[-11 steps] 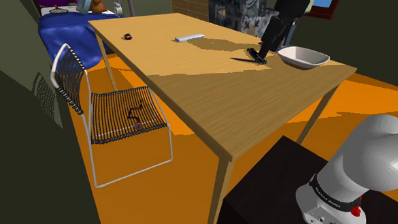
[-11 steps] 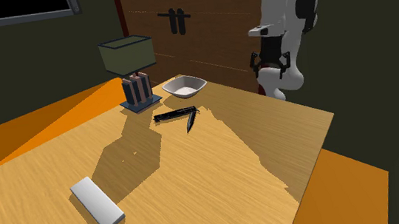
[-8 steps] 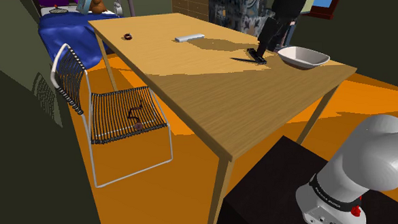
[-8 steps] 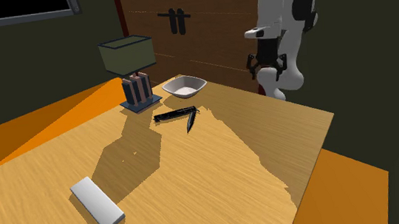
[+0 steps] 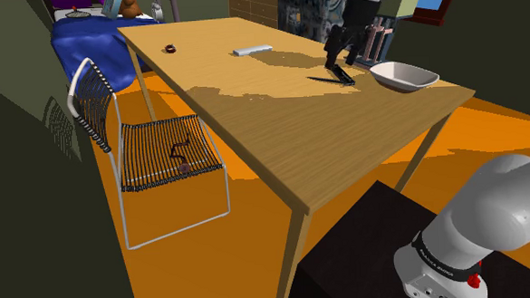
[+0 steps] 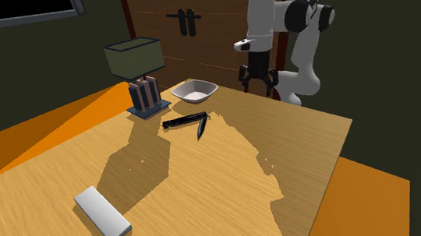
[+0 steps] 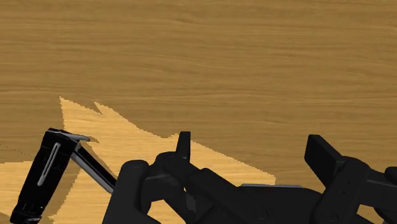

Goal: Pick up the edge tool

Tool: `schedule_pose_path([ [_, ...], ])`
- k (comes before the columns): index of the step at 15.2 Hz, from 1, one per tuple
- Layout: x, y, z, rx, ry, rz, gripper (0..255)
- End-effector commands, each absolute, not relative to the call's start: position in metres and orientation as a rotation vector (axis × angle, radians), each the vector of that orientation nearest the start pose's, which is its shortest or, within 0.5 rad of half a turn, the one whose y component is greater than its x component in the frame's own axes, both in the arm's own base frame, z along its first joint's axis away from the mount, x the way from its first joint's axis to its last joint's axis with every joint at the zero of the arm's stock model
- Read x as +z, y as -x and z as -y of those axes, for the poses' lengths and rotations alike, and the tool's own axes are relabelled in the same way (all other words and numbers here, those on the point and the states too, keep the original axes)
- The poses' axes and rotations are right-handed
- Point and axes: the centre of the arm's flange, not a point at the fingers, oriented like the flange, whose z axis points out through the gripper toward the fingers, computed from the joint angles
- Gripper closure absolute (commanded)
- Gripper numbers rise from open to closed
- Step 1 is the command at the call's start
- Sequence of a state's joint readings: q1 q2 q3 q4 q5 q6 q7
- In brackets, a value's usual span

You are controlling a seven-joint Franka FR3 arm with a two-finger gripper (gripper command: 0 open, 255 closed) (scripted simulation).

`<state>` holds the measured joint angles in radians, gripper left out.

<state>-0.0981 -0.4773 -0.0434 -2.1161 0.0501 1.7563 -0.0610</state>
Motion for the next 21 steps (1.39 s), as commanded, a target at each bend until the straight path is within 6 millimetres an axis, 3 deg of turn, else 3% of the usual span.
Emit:
schedule_pose_path([
  [1,0.604,-0.434,0.077,-0.174,3.078,-0.208,0],
  [11,0.569,-0.508,0.180,-0.095,3.059,-0.597,0],
  [21,0.531,-0.553,0.298,-0.012,2.989,-0.984,0],
])
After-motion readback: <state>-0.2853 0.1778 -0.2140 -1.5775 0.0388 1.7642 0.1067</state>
